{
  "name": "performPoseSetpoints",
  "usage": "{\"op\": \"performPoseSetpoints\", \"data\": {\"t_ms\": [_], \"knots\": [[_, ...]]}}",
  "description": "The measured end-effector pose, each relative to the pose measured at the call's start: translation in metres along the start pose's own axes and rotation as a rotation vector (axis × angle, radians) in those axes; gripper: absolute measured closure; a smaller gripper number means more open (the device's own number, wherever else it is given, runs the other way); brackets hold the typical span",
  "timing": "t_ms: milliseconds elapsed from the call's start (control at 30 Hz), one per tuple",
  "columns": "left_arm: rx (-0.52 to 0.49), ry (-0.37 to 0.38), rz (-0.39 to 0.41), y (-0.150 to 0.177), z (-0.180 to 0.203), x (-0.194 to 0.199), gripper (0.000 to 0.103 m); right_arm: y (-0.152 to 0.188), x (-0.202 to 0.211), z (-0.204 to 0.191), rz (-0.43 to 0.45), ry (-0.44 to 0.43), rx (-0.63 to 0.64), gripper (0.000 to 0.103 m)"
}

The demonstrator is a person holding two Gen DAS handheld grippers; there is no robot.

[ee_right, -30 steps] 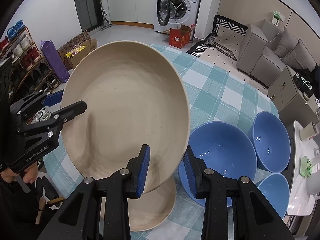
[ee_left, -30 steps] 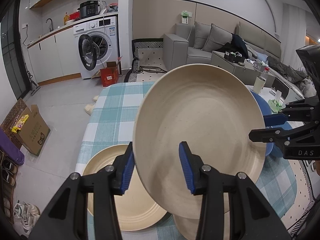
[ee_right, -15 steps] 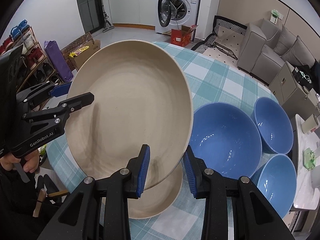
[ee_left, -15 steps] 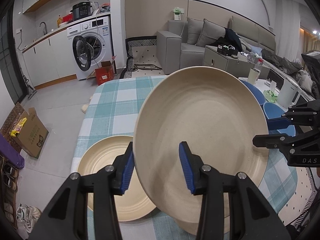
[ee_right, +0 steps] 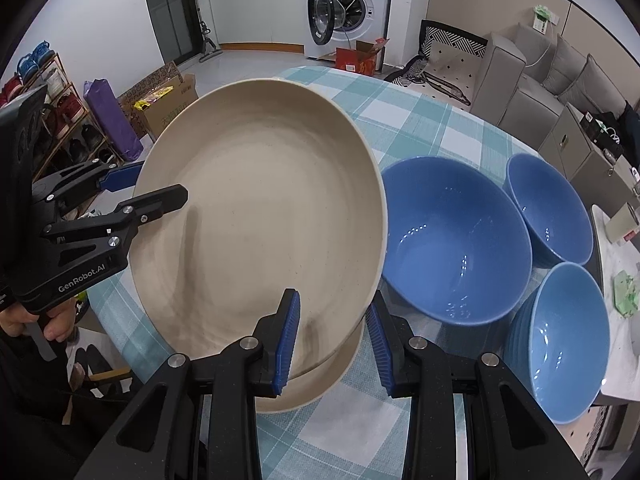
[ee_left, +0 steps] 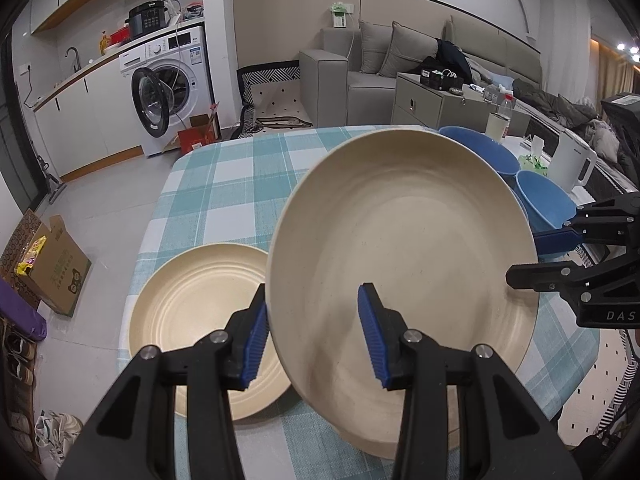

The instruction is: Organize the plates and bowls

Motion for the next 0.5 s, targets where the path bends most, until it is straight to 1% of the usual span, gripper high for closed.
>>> {"op": "performPoseSetpoints", "data": {"t_ms": [300, 500], "knots": [[-0.012, 0.004, -0.022, 0.01, 0.007, -0.008, 0.062, 0.015, -0.012, 0.004, -0.022, -0.028, -0.019, 0.068], [-0.011, -0.002, -0.044, 0.019, 0.006, -0.014, 0.062, 0.024, -0.019, 0.003, -0.032, -0.049, -0.028, 0.068]]}}
Point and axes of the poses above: each gripper's, at about its wrist camera, not at the fingertips, and x roughly against the way its jaws point, z to its right, y to its underside, the point moved 1 cm from there along -x, roughly the way its jaws point, and after that the axes turned 3 degrees about x, right-handed, at the moved point
